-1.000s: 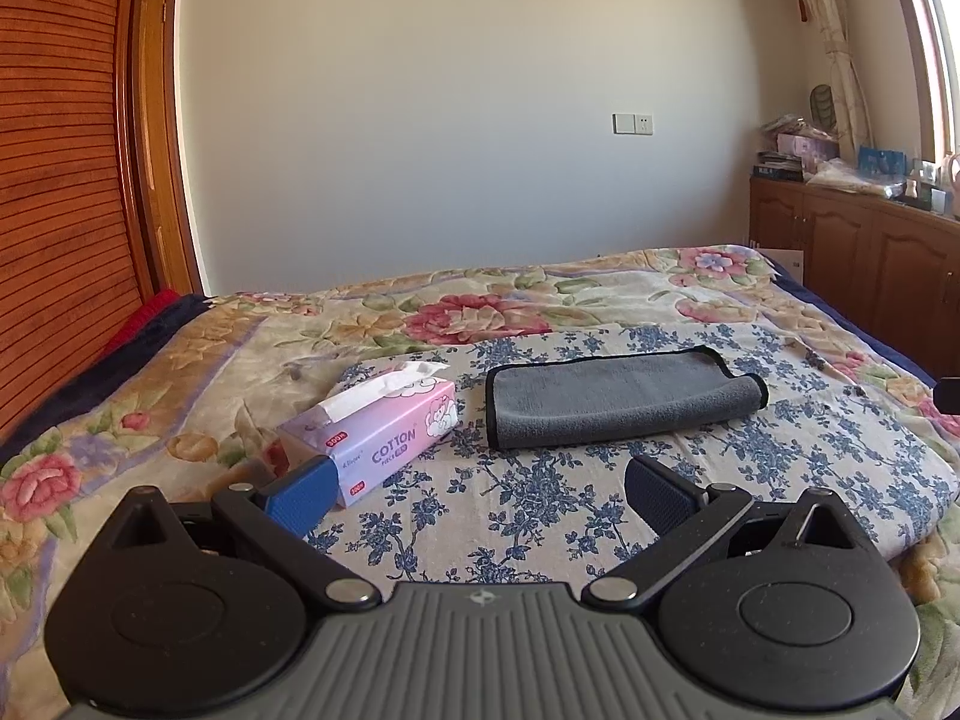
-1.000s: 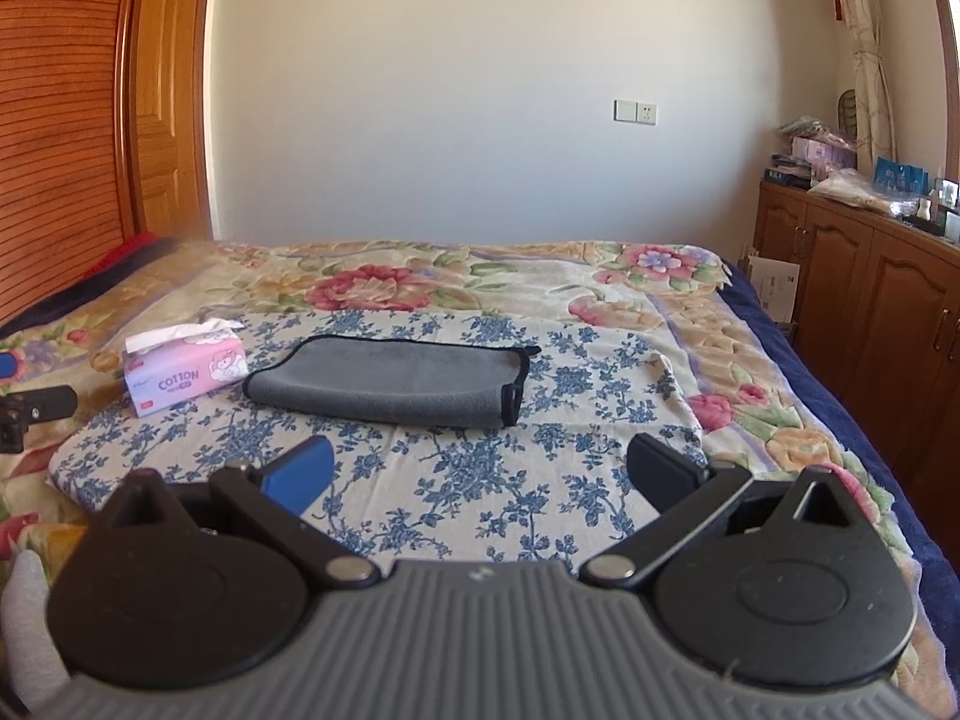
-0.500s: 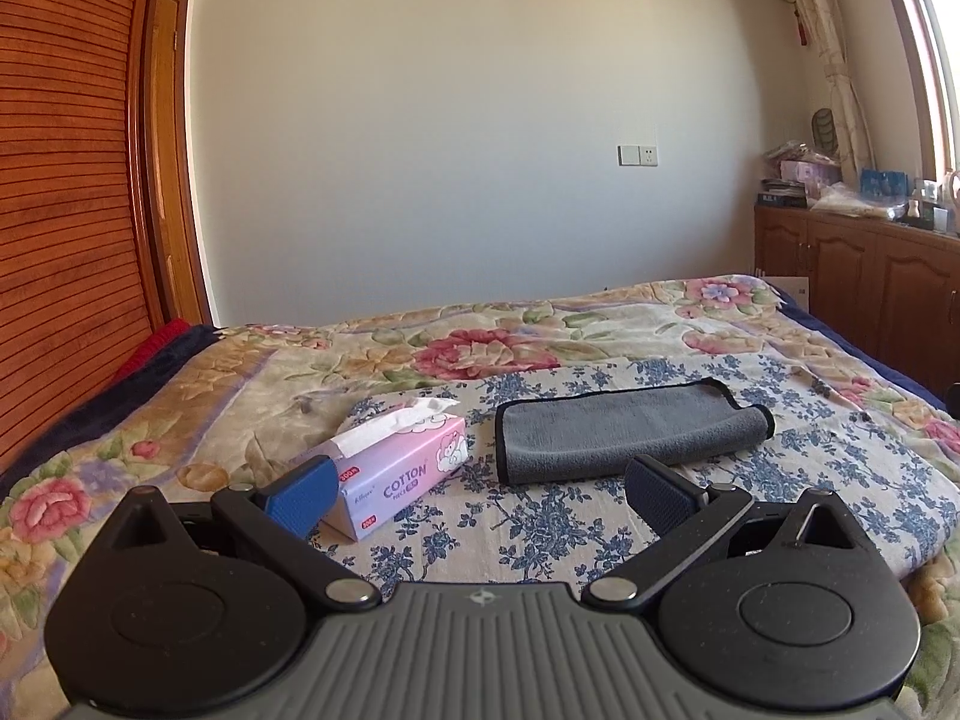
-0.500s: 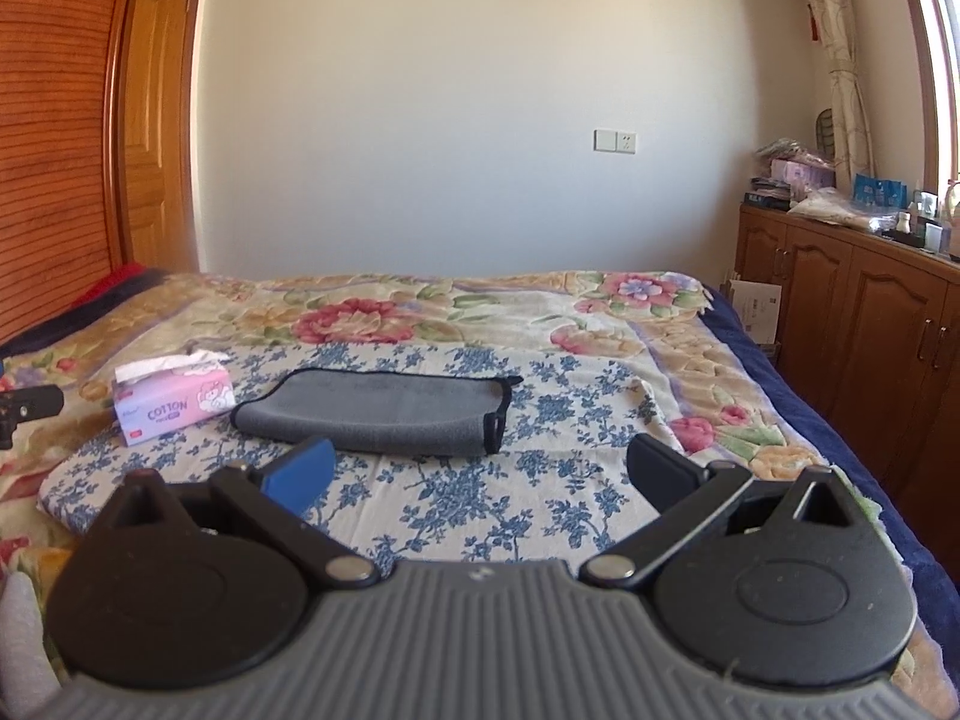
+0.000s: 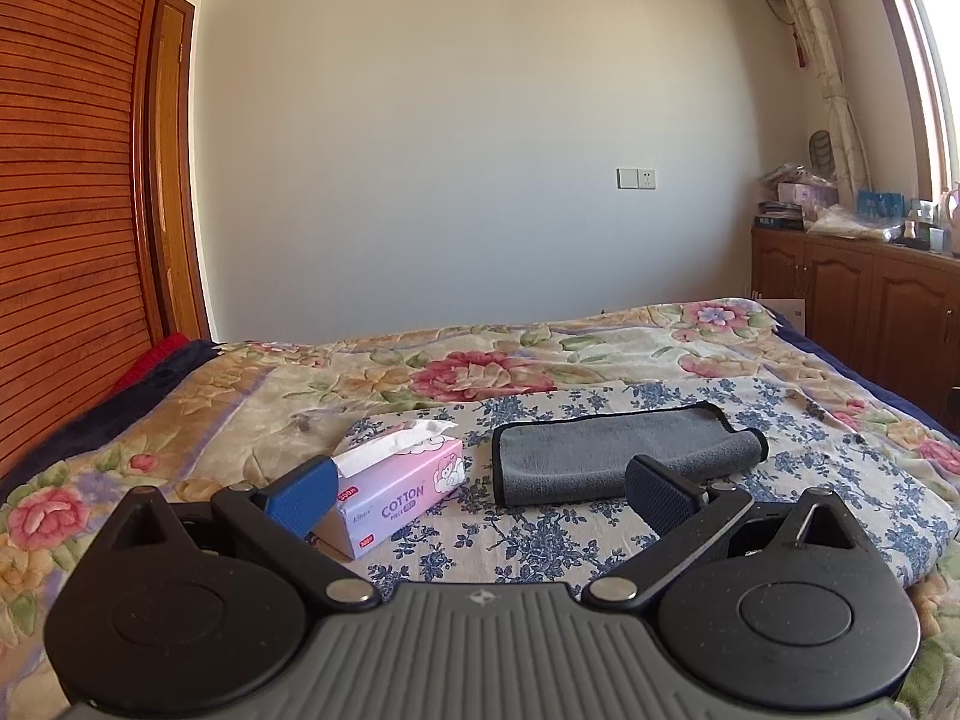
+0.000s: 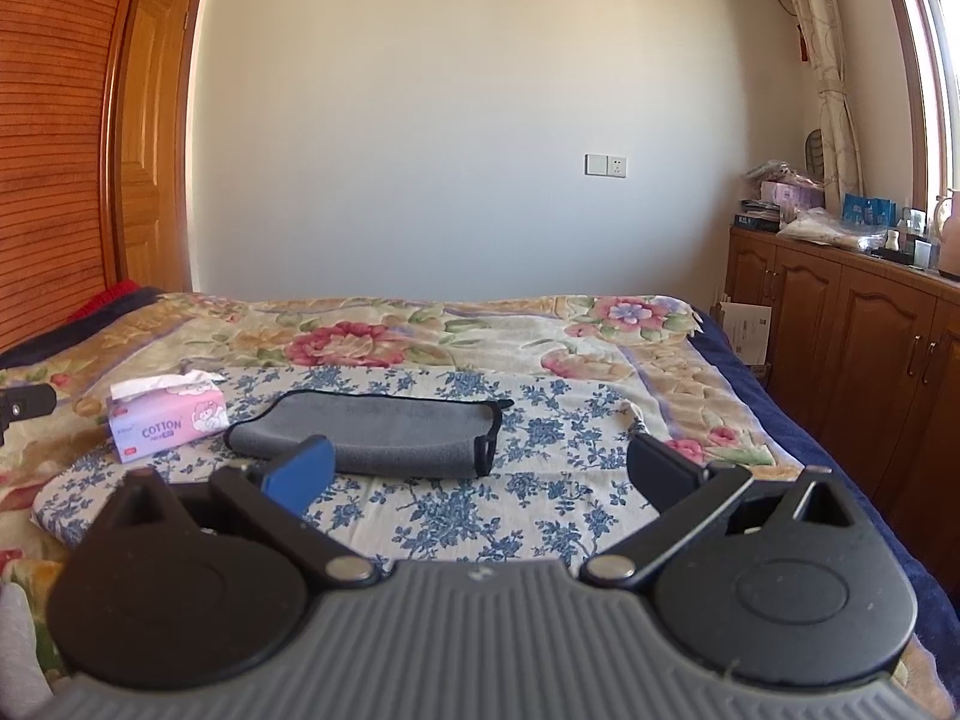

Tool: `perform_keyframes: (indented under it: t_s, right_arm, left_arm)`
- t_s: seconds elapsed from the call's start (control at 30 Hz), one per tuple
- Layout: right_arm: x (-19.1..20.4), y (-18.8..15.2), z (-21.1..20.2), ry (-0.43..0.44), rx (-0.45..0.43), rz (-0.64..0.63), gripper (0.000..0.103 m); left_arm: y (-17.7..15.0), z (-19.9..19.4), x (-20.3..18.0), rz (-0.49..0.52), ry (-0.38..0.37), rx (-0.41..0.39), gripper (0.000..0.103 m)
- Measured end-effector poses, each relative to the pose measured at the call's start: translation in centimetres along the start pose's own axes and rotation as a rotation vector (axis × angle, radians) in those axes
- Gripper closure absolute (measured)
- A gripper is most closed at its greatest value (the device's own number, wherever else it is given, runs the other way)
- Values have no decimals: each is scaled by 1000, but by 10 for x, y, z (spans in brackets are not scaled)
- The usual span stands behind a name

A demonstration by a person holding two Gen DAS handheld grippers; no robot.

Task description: Fold towel

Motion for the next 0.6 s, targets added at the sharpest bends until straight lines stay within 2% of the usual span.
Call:
perform_keyframes:
  t_s: [0.6]
  right_arm:
    - [-1, 0, 0, -6, 1, 9, 0]
  left_arm:
    - [-2, 0, 0, 3, 1, 1, 0]
Point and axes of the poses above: each gripper's, at about its wrist camera, not at the fingertips, and z roughly the way its jaws point, x to its left, y to its top, the point moved 6 cm from there along z, roughly the way its jaws point, and after that the axes turned 8 degrees about y, right-handed, at the moved point
